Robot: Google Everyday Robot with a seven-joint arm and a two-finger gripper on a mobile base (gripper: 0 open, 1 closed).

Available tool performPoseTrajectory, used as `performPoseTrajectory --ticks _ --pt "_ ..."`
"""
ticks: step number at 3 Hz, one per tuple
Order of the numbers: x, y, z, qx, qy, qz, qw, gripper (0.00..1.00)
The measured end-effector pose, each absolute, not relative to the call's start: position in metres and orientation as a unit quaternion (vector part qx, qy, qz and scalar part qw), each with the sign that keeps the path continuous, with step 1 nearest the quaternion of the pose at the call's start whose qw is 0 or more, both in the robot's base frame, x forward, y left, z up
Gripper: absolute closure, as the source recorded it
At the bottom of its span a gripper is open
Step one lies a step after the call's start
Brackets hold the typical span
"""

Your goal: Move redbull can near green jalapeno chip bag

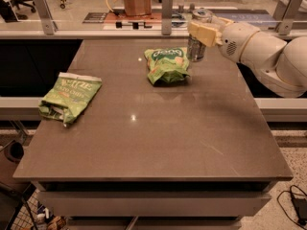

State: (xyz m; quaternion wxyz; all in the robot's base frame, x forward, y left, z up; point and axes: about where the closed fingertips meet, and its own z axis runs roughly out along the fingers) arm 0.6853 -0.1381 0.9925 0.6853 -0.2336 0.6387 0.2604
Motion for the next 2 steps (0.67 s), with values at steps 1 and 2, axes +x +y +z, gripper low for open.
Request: performPoseTrajectory --ticks 1,2 --pt "0.671 -0.122 1.01 -0.257 0.637 0.27 0.675 1.0" --pt "0.654 -0.1 1.019 -0.291 0.638 0.283 0.654 1.0"
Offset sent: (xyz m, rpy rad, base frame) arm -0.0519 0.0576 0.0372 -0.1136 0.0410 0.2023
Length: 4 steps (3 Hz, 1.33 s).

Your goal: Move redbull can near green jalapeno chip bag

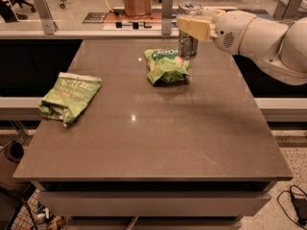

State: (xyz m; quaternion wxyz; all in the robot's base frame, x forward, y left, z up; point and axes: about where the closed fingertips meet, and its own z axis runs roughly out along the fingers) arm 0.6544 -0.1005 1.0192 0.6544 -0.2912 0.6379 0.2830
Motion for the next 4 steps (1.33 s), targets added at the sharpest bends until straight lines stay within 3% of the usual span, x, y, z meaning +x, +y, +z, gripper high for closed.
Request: performPoseTrajectory --ticks 4 --pt "0.59 0.004 1.007 -0.315 0.609 0.341 0.643 1.0"
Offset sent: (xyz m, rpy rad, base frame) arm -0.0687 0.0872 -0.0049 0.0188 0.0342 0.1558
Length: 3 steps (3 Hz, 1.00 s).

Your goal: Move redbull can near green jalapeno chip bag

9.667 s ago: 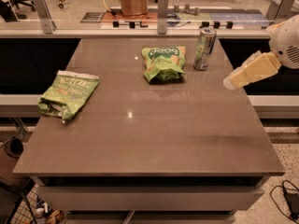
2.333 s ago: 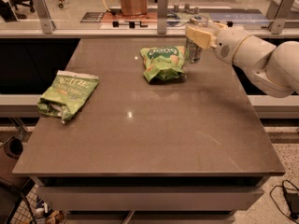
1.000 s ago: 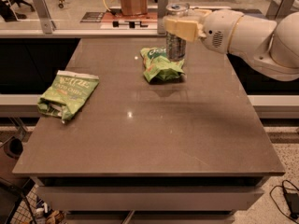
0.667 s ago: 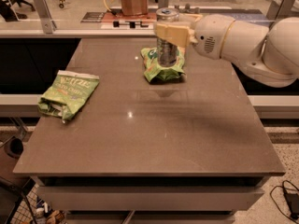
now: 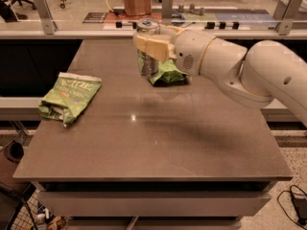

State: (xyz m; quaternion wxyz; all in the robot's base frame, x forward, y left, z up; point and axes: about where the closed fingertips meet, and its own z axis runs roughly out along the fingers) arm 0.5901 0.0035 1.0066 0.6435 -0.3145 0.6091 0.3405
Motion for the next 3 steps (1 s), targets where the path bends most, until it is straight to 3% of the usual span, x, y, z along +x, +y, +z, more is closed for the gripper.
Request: performPoseTrajectory --ticks 3 --pt "0.575 0.065 0.941 -0.326 0.669 0.27 0.611 1.0"
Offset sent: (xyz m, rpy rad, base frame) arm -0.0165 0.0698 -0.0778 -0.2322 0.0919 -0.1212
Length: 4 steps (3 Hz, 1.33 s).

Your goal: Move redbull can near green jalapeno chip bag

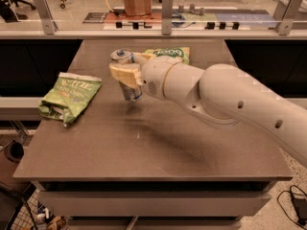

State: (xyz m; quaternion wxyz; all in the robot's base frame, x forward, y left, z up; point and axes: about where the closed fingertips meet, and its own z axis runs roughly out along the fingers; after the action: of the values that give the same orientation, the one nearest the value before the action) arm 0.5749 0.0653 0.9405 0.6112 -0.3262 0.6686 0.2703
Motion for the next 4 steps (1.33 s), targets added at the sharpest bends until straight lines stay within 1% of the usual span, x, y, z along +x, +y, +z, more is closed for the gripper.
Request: performPoseTrajectory --ticks 1,4 --pt "0.575 0.073 0.923 -0.323 0.669 0.265 0.615 1.0" --pt "0.572 0.092 0.909 -0.312 0.624 0.288 0.656 1.0"
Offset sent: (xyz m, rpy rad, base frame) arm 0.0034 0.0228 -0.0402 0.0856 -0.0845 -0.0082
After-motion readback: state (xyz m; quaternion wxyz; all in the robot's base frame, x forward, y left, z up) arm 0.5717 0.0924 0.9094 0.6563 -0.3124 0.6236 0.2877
